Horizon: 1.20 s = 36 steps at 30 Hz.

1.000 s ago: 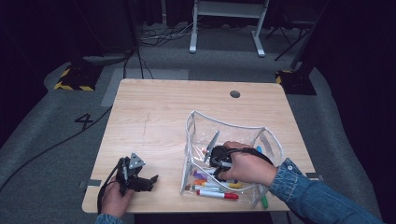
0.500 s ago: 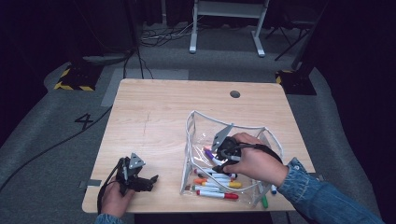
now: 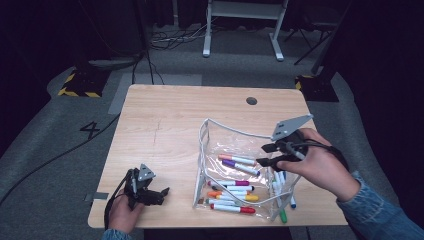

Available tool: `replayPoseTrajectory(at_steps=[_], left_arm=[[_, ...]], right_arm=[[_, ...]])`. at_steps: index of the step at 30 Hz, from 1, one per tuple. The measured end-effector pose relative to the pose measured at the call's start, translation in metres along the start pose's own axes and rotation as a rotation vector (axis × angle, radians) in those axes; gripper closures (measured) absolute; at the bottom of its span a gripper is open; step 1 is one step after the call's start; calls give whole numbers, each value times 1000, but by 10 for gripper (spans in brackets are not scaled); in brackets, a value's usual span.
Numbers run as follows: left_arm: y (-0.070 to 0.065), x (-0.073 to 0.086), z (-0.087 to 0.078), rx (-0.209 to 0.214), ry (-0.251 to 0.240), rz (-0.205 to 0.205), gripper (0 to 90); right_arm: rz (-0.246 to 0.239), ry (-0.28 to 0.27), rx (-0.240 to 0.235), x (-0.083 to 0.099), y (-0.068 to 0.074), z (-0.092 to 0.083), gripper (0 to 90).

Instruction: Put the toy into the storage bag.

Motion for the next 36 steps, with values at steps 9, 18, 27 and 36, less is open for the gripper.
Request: replayPoseTrajectory(at_steps=[9,18,27,36], left_arm=[[0,0,0,0,0,-1,0],[0,0,0,0,0,0,0],[0,0,0,0,0,0,0],[0,0,0,0,0,0,0]], right_arm=[[117,-59,81,34,-26,-46,528],[230,-93,131,75,-42,-64,525],[318,-70,169,120,-51,-56,521],[413,-10,149,166,-54,-17,530]])
Point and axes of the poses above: each handheld gripper's, and its own axes: z roughly forward along the jaws, x roughly out of its underside, y roughly to its left, the point moved 5 cm from there along z, roughly forward along the jaws, and after that the axes turned 6 degrees about -y, right-handed, at the moved point
